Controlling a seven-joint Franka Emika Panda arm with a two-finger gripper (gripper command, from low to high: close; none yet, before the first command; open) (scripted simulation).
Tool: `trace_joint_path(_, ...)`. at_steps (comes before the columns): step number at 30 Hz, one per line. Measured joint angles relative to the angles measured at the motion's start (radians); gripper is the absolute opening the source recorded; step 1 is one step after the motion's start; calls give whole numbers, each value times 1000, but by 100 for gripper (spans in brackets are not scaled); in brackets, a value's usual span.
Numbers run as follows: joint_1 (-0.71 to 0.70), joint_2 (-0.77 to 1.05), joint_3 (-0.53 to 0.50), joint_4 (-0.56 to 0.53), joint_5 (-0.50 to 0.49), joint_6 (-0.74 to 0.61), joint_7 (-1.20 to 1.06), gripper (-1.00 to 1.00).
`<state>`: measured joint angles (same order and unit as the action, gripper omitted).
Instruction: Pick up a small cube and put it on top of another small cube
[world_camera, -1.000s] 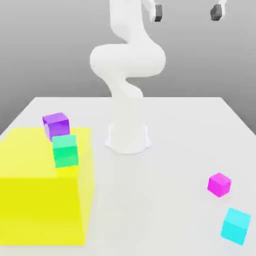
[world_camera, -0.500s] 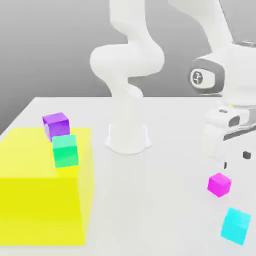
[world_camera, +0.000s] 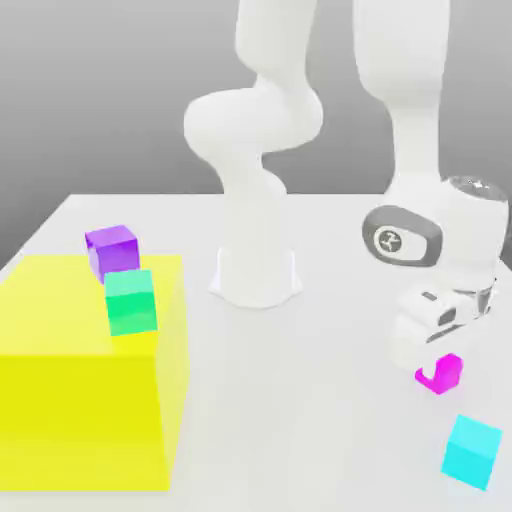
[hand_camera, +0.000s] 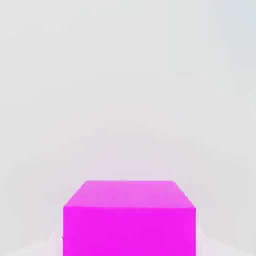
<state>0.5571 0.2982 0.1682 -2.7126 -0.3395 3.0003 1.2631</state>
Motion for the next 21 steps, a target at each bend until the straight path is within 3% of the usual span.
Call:
trace_joint_path(4,-87,-133,122,-33,149,-99,-113,-100)
trace_joint_path(6,-107,-203,135,-37,227,-160,-179,-100)
trace_joint_path(12,-326,-360,21,57,290,-404,-325,-100)
trace_joint_path(21,-560,-575,-222,221,289,-781,-489,-100)
